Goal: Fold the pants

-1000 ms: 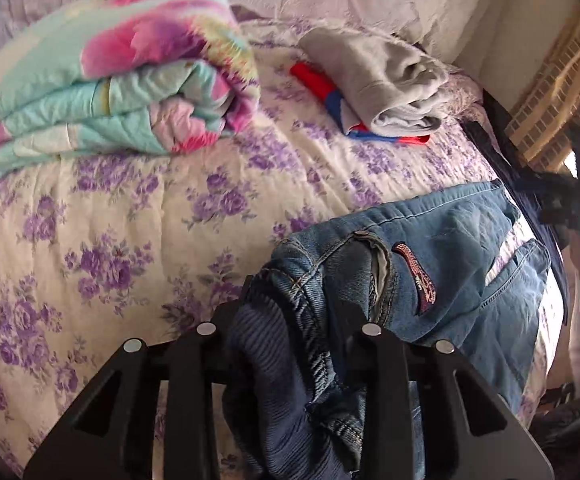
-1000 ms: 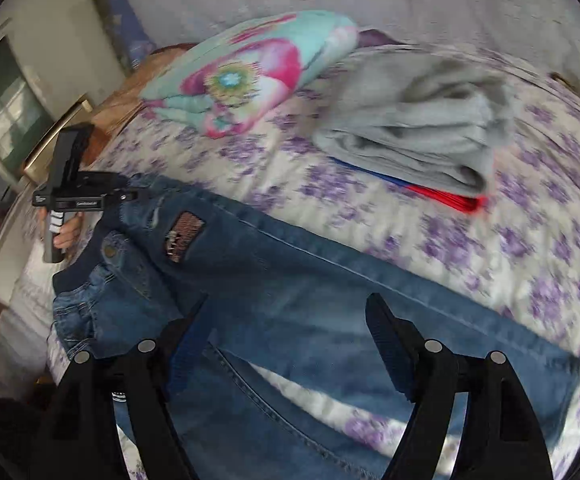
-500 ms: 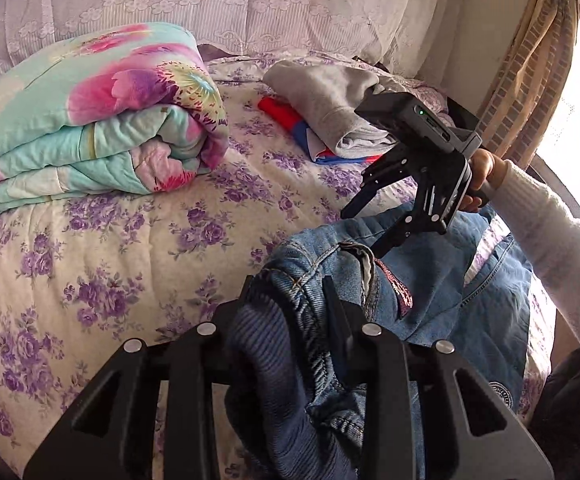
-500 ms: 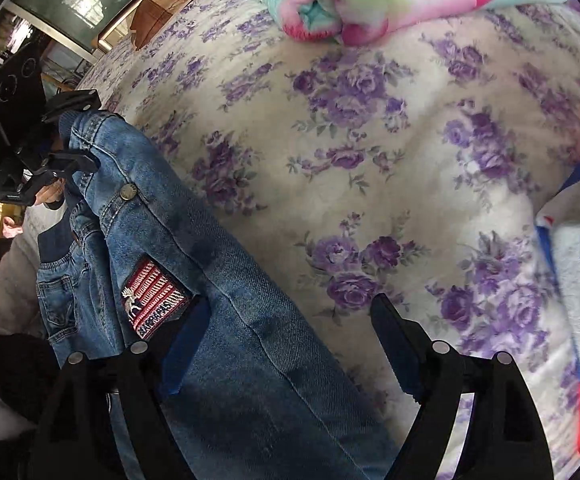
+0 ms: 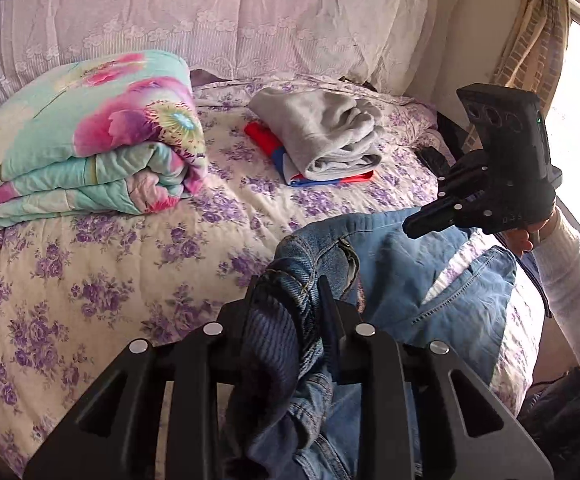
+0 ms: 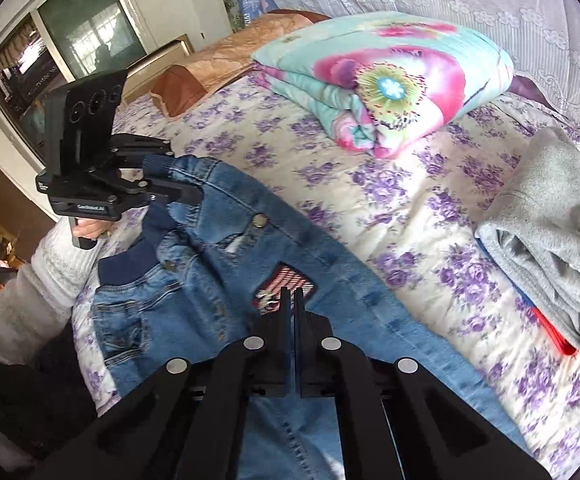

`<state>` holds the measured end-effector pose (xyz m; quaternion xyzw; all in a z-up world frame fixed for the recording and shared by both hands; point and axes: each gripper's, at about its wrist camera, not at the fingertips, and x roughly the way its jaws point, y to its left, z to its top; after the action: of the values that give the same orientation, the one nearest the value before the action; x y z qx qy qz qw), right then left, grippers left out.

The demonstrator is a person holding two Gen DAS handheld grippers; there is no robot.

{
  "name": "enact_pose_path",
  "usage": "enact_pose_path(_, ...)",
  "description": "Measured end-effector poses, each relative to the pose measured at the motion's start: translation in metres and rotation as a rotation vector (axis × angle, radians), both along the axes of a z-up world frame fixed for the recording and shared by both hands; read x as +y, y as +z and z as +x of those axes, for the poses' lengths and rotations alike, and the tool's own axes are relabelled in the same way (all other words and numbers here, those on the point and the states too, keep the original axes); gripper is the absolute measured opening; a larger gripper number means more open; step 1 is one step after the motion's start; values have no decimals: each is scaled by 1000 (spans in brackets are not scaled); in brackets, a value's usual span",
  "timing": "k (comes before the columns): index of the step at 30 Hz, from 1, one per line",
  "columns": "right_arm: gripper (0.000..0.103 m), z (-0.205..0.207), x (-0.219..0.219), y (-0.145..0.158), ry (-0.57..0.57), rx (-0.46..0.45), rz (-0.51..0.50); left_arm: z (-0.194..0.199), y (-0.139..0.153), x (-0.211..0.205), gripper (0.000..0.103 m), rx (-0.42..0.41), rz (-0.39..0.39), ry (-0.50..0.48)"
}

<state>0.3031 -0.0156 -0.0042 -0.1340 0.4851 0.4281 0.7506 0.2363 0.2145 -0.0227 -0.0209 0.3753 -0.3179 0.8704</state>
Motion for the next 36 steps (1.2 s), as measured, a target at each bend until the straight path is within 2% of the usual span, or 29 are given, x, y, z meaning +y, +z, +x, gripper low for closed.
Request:
enact_pose_path(3, 6, -22, 12, 4, 16, -70, -73, -35, 14, -4, 22, -61, -34, -47)
enact_pose_path(4, 35, -21, 22, 3, 20, -91, -117, -44, 17, -8, 22, -77, -33, -62)
enact_pose_path(5, 78, -20, 24, 2, 13, -143, -169, -50, 19, -12, 22, -85, -22, -65)
enact_pose_path(6, 84, -19, 26, 2, 3, -228, -204, -53, 19, -16, 22, -87, -6, -64)
enact_pose_path(7, 84, -21, 28, 2, 33, -305, -226, -55, 18, -20, 21, -84, 6, -63)
enact_pose_path(8, 83, -21, 30, -1, 79, -340, -254, -56, 17, -22, 21, -82, 12, -63)
enact_pose_path(9, 83, -17, 28, -4, 106, -334, -265, -57, 16, -24, 21, -82, 16, -64)
enact_pose_path(10, 80, -5, 22, -13, 123, -275, -253, -58, 15, -25, 21, -85, 22, -65)
enact_pose_path(12, 60, 17, 14, -27, 98, -141, -229, -57, 15, -24, 21, -85, 17, -66)
enact_pose_path(13, 57, 27, 11, -36, 77, -79, -233, -55, 15, -22, 21, -79, 10, -62)
enact_pose_path(15, 19, 37, 6, -52, 53, -18, -228, -51, 14, -18, 21, -73, 5, -51)
enact_pose_path(16, 7, 39, 4, -56, 38, 21, -201, -49, 12, -17, 21, -66, 13, -38)
enact_pose_path(19, 7, 23, 2, -45, 20, -33, -179, -43, 10, -12, 21, -46, 29, -4)
enact_pose_path(23, 7, 3, -11, -6, -54, -78, -140, -49, 27, -5, 21, -68, 45, -1)
enact_pose_path(27, 7, -56, -11, 13, -95, -156, -162, -82, 30, -6, 21, -105, 121, -43)
enact_pose_path(29, 7, -94, -10, 9, -99, -170, -157, -99, 21, -4, 21, -99, 155, -61)
enact_pose_path(32, 7, -149, -5, -8, -119, -140, -138, -127, 0, 2, 21, -88, 176, -98)
enact_pose_path(36, 8, -198, 11, -59, -130, -59, -174, -145, -37, 6, 21, -27, 176, -132)
